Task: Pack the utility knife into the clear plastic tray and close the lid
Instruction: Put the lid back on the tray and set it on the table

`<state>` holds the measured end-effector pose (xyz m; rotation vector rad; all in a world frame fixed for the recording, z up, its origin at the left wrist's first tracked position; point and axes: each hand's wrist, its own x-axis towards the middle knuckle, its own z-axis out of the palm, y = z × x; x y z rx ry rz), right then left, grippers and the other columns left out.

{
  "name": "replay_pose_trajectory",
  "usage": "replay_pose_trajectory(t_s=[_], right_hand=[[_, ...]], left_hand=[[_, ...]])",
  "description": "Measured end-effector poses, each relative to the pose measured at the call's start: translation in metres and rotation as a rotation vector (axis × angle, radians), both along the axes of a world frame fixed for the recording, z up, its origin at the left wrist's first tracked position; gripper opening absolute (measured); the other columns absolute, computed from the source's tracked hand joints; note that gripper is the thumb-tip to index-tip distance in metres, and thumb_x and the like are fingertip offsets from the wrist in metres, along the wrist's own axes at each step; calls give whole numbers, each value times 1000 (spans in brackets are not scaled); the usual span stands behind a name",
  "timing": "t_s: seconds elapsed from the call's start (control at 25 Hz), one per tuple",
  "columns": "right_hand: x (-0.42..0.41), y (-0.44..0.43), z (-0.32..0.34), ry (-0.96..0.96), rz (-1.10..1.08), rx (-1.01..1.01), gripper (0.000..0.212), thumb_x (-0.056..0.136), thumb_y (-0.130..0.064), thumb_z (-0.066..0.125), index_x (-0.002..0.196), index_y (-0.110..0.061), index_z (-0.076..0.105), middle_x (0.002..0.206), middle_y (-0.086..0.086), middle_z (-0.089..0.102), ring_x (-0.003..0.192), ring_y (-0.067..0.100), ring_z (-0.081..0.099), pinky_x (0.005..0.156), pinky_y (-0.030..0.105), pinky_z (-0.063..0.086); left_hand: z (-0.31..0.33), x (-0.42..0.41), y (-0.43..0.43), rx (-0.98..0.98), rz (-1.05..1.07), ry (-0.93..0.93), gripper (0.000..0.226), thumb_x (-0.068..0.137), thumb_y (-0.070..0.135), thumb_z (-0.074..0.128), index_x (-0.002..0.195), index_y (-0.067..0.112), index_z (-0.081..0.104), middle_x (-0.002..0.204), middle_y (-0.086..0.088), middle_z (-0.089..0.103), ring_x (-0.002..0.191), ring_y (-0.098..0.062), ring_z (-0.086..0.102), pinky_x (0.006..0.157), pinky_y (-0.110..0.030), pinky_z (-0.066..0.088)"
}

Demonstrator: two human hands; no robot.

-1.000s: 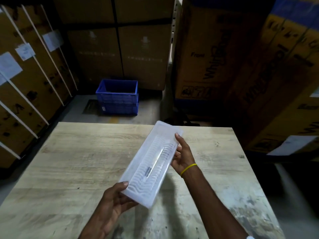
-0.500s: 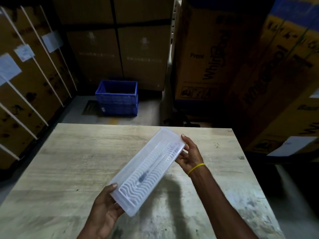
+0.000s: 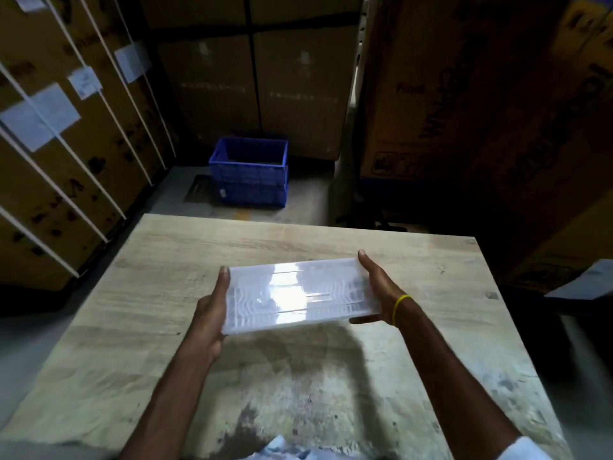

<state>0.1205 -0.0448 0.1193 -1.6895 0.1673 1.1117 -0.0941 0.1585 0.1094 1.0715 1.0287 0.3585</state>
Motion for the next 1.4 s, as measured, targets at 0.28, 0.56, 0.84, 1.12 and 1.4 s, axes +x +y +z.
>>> replay_pose_trajectory(t_s=[0.28,0.56,0.84,1.12,1.4], right_hand=[[-2,0,-19,-82,-111,-24,55,85,-75,46,96,-24,63,97,14,73,88,37,72,69,50,61],[4,0,-59,-152,-336,65,27,90,-38,66,91,-12,62,103,17,67,88,39,70,70,50,62],[16,-5,-133,-310,-296,-106,30,61,-49,67,75,-23,70,79,11,70,75,31,67,84,58,58],[7,-8,-158,-375,-228,-146,18,72,-43,66,68,-26,72,76,4,73,80,30,69,83,53,57],[10,-15,-189,-364,-217,-92,25,65,-58,65,81,-40,72,84,2,74,87,29,70,86,55,55]], left_hand=[[-13,21,11,-35,25,54,72,75,71,66,106,5,71,96,-17,78,87,-34,75,86,-52,60],[-43,49,22,-70,202,29,30,84,34,75,97,8,67,92,-10,70,72,-25,68,58,-30,57],[-96,68,33,175,40,184,44,78,9,78,120,4,66,110,-14,72,86,-25,68,74,-31,54],[-126,63,27,303,62,262,47,75,12,83,118,2,67,105,-11,72,89,-24,68,80,-31,53],[-132,59,19,309,77,208,51,75,9,82,123,4,65,108,-12,72,90,-25,70,80,-33,57]])
